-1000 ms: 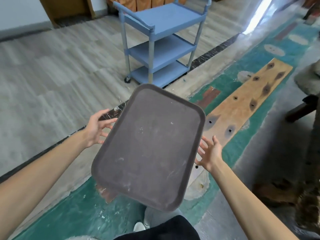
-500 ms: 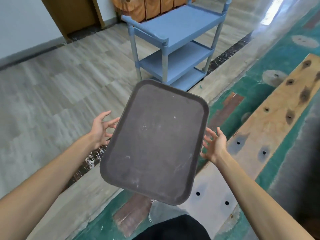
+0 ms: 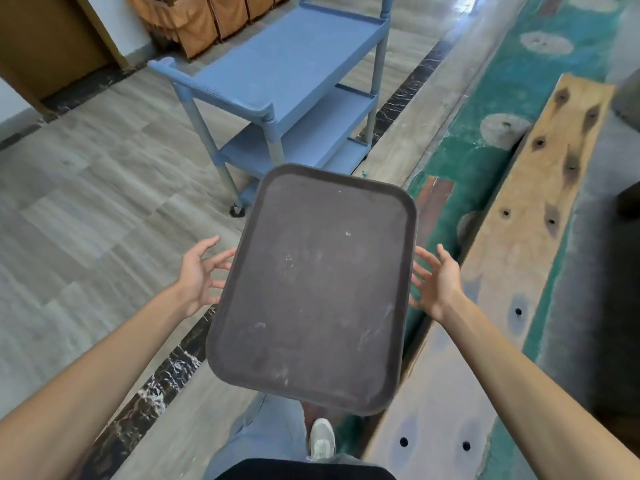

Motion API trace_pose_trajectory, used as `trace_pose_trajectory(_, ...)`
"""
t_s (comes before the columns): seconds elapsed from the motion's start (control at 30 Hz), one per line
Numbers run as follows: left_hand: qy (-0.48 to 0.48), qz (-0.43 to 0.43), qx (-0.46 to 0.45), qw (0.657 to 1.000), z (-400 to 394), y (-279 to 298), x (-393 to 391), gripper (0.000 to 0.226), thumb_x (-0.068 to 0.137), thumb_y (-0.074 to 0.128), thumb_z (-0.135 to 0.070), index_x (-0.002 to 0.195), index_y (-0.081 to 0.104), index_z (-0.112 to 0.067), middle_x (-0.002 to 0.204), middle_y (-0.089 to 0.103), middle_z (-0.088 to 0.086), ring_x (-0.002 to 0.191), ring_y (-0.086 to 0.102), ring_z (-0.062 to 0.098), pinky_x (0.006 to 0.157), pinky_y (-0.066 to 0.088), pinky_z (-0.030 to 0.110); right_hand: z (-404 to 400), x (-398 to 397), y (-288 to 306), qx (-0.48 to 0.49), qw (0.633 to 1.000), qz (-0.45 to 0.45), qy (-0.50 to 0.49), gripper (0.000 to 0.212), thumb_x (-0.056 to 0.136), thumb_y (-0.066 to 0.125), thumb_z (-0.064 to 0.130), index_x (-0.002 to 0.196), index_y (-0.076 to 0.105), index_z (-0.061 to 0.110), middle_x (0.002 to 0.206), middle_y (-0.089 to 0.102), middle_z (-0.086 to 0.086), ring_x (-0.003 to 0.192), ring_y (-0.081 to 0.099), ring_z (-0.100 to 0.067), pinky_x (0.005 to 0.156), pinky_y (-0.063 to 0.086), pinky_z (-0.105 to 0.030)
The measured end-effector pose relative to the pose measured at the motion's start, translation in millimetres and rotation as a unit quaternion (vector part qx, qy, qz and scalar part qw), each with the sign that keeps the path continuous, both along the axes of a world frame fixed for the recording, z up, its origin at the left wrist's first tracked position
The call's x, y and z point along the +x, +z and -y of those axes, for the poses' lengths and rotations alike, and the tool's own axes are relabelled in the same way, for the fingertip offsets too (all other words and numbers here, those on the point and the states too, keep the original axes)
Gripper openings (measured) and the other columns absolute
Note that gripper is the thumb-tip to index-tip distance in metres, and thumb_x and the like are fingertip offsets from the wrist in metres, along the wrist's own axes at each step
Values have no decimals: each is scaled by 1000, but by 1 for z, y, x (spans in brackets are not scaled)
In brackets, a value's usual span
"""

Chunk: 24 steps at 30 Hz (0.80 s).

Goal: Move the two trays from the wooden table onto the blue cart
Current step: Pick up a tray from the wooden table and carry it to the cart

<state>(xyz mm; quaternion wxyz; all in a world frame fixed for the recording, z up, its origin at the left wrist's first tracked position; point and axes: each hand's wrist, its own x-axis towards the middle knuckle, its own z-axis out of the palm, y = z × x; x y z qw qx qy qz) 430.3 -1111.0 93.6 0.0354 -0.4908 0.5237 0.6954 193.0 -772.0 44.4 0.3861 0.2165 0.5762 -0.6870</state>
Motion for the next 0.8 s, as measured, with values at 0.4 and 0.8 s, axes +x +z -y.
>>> trace_pose_trajectory(0.4,-69,-11,12,997,104,-32,-217,74,80,41,-72,120,71,-17,96,54,0,80,54,26,65,40,33,83,-170,-15,30,996,-16,-87,51,99,38,61,123,68,28,120,65,0,96,58,-17,76,44,-37)
trace_pose_trajectory(0.8,-110,-52,25,992,202,-5,-390,72,78,41,-74,121,71,-25,104,51,0,79,52,22,75,39,40,177,-347,36,89,989,-58,-101,48,100,36,61,117,69,31,126,68,0,105,64,-19,79,46,-41)
